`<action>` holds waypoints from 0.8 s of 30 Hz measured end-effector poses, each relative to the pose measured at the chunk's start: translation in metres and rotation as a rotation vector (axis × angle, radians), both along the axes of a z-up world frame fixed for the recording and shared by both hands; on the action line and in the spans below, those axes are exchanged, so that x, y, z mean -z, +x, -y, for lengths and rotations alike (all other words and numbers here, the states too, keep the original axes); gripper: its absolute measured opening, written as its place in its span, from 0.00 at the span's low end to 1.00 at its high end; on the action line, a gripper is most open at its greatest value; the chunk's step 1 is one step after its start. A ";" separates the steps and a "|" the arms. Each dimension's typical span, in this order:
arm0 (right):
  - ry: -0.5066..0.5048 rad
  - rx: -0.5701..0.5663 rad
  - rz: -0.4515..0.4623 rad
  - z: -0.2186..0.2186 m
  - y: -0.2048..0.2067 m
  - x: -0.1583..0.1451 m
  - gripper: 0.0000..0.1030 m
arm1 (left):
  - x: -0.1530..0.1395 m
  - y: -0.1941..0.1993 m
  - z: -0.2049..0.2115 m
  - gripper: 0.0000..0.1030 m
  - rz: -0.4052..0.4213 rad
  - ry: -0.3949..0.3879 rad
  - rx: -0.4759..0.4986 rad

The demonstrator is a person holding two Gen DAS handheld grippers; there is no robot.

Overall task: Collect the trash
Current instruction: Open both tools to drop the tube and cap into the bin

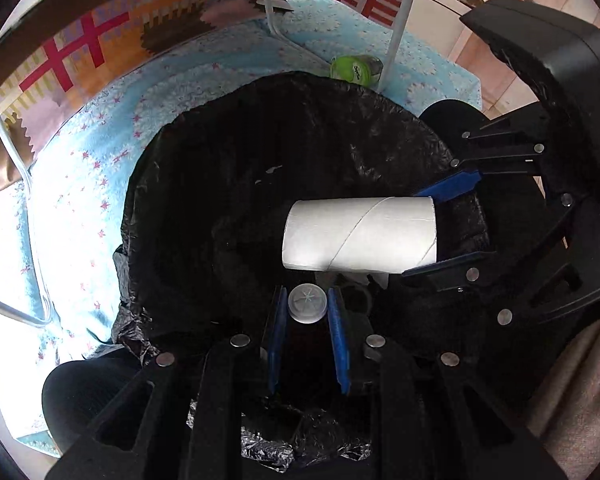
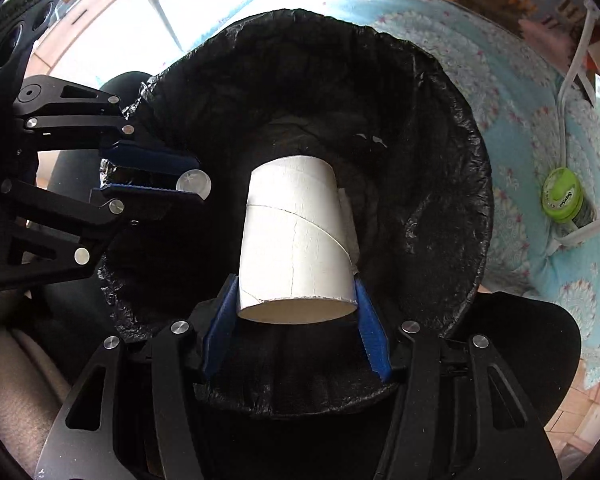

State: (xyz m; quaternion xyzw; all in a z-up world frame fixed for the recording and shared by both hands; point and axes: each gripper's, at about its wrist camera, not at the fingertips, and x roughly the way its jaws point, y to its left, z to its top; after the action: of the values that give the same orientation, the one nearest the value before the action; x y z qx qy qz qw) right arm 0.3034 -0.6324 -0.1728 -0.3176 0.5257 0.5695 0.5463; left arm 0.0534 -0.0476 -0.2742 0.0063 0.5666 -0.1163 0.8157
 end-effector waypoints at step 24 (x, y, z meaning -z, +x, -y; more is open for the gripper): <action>0.022 0.023 0.003 -0.003 -0.002 -0.004 0.62 | 0.009 0.006 0.003 0.21 -0.019 0.016 -0.010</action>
State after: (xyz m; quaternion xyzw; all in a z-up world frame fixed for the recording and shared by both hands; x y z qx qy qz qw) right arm 0.3017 -0.6299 -0.1685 -0.3064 0.5222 0.5686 0.5569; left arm 0.0592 -0.0508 -0.2833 0.0090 0.5753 -0.1077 0.8107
